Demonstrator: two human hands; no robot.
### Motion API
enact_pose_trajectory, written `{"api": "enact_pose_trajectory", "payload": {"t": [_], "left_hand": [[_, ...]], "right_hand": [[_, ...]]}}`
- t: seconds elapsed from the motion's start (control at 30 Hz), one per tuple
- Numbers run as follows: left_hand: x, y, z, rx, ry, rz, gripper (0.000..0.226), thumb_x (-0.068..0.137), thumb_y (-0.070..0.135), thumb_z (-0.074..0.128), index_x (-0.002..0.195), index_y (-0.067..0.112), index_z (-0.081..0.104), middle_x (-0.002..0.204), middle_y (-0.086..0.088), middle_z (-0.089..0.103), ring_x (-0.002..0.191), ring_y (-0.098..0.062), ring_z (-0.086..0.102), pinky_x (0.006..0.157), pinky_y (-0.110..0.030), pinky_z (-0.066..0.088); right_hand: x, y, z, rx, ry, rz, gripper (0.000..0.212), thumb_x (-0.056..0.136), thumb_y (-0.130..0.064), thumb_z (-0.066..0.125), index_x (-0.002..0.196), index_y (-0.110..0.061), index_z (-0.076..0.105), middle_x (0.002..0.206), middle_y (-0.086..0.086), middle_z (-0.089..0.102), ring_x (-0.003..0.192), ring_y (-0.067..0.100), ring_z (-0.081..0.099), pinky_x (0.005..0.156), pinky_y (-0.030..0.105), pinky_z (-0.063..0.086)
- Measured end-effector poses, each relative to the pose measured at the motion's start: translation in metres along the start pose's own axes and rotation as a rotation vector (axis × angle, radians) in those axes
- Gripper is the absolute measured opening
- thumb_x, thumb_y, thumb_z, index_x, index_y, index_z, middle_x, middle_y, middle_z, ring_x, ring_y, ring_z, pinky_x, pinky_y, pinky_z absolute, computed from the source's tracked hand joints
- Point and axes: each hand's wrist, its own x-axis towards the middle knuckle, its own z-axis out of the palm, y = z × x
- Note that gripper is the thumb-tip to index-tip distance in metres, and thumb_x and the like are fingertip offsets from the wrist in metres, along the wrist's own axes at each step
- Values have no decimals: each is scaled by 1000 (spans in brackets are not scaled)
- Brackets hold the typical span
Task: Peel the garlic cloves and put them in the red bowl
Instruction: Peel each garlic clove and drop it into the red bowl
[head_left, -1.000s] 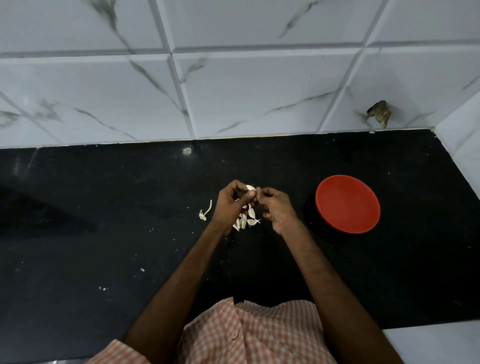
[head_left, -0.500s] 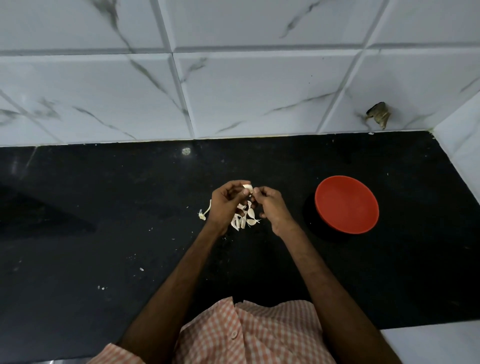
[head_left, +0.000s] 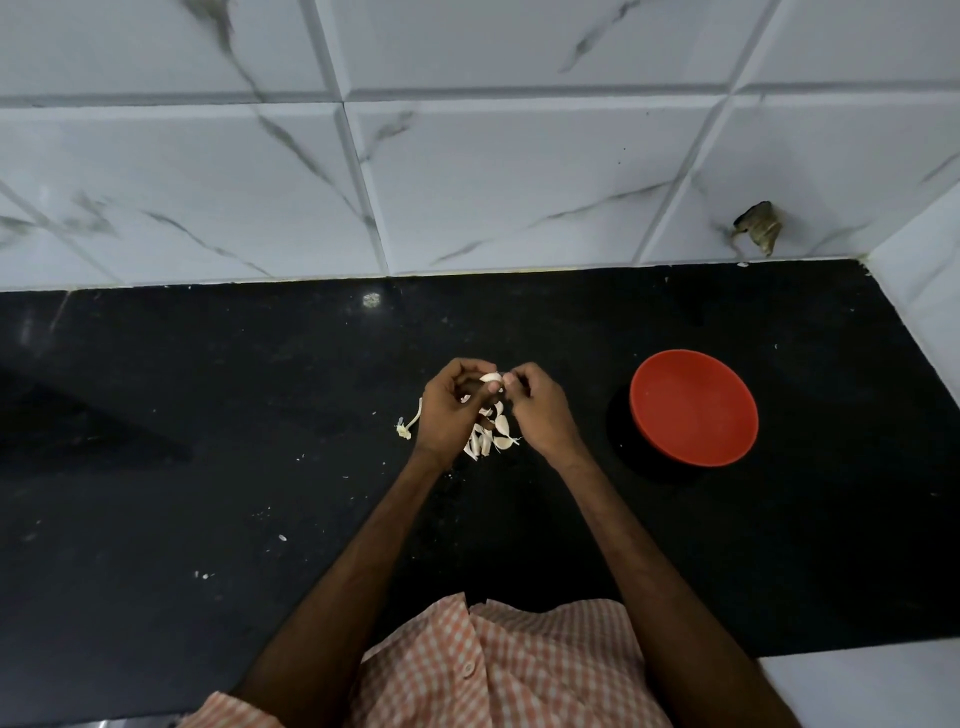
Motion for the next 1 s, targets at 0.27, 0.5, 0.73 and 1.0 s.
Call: {"api": "enact_pose_trajectory", "payload": {"t": [0.27,0.5,0.73,1.0], "left_hand": [[2,0,-3,151,38,50,35,85,3,76,113,16,60,89,2,74,88,-14,73,78,-32,58],[6,2,-7,311,-19,129,37,86,0,75,111,20,58,82,13,72,76,1,68,70,-15,50],[9,-5,-11,374,-90,173,19,89,6,72,101,21,73,93,8,74,86,-15,70,78,-46,57],[6,-6,-10,229,-77,92,14,86,20,79,99,21,74,93,4,75,85,-25,70,79,-55,57]], "right_hand": [[3,3,2,115,-52,36,21,106,-26,49,105,-11,63,86,-3,63,76,7,56,77,32,48],[3,4,2,143,-60,43,21,107,-26,48,106,-11,63,87,-4,63,76,3,56,76,29,46],[0,-1,-2,300,-116,80,19,108,-23,46,96,-17,61,75,-12,61,63,0,49,59,17,41],[-1,-2,-7,339,-117,93,19,108,-23,47,101,-12,62,73,-8,60,52,-4,52,49,12,39]]}}
